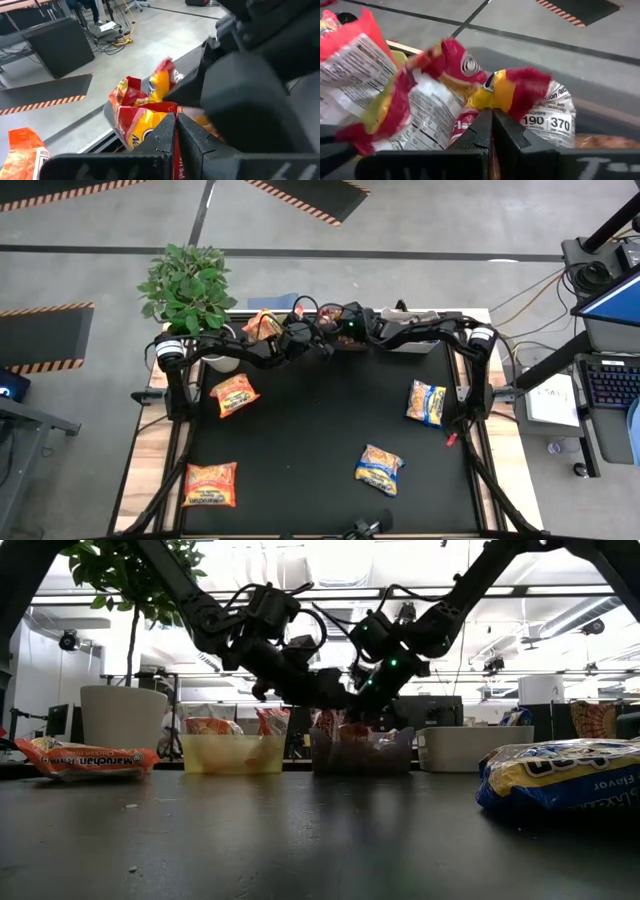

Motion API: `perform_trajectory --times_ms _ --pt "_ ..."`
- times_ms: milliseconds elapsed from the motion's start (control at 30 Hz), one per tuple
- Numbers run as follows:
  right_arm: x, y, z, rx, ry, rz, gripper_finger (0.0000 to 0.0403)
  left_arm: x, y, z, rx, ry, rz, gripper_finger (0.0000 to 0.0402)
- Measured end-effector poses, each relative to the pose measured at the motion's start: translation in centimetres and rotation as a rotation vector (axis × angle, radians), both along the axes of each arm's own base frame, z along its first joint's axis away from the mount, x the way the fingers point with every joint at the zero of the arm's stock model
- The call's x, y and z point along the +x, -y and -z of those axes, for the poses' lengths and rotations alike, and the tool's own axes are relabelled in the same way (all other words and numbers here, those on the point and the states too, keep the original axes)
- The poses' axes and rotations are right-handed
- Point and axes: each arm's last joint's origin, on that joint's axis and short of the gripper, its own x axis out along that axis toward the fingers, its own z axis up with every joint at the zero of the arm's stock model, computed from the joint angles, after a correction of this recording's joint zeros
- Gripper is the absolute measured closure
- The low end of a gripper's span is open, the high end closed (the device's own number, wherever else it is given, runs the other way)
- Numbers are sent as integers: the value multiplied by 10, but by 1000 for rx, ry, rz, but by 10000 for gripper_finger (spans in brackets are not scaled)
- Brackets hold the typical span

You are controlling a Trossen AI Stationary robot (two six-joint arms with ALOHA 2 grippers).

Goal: Sort Maruchan noodles
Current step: Put the red noodle pack into the black bin, then put the top blue noodle pack into the white bin

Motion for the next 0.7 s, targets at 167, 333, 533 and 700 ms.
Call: perform_trajectory --times_ms 167,333,533,700 --pt "0 -1 3 10 -10 2 394 0 0 0 -8 5 -3 402" --pt "-4 -3 -13 -4 1 -9 394 -2 2 -9 -2 17 1 399" --pt "-13 -14 -47 -43 27 -30 394 -8 5 -28 28 23 14 380" --pt "-25 -36 -80 -51 2 -74 394 -15 13 -43 32 -2 30 368"
